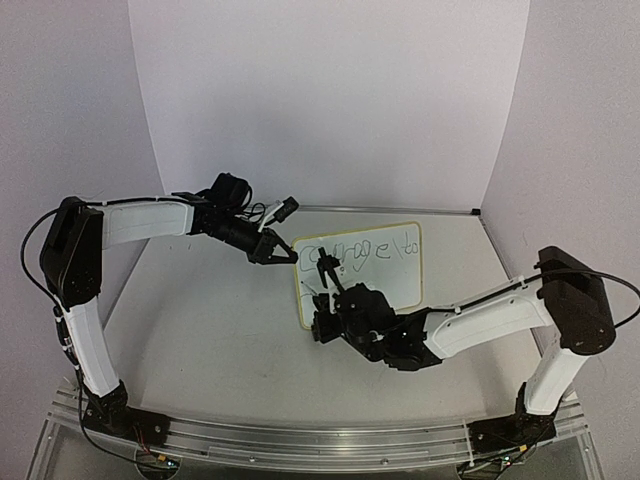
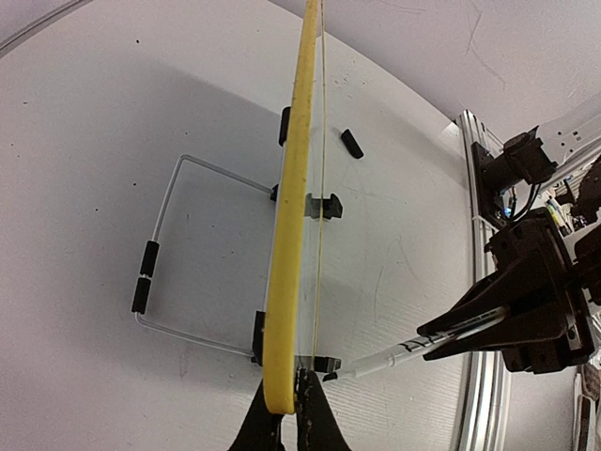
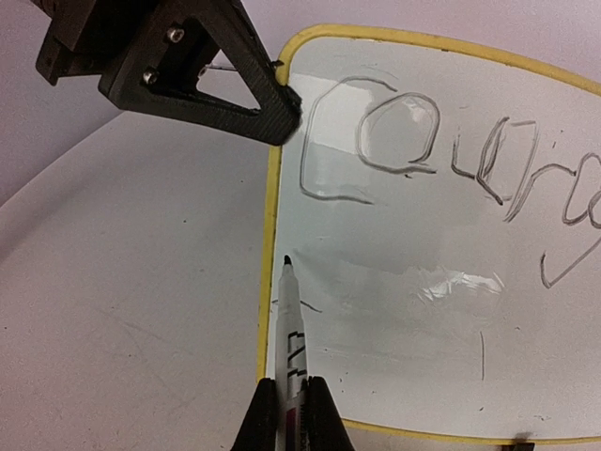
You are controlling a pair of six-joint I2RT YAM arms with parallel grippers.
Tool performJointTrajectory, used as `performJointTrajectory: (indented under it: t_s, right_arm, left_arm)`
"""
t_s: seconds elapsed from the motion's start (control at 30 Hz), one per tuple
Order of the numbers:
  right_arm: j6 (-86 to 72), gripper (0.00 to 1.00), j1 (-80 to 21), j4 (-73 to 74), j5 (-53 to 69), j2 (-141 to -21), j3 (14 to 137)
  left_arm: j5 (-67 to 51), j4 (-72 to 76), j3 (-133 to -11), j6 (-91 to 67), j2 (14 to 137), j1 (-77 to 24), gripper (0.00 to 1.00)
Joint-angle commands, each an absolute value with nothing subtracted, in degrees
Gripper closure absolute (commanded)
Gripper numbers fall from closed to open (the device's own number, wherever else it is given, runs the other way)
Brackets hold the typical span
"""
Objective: Write a sentence on the whiteboard
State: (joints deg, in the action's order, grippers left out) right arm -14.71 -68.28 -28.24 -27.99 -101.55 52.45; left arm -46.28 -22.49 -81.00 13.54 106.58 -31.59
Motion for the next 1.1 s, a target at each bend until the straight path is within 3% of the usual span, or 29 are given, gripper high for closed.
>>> performJointTrajectory:
  t_s: [0.0, 1.07]
  right_arm:
    - [-14.44, 1.0, -68.21, -25.83, -30.95, -103.48, 56.35]
    - [-24.56, 1.0, -69.95, -17.97, -30.72, -105.95, 53.26]
  left_arm:
    - [-39.38, -22.48, -81.04, 17.95, 105.57, -31.64, 1.0]
    - [-39.29, -22.51, -81.04, 17.97, 105.21, -31.69, 1.0]
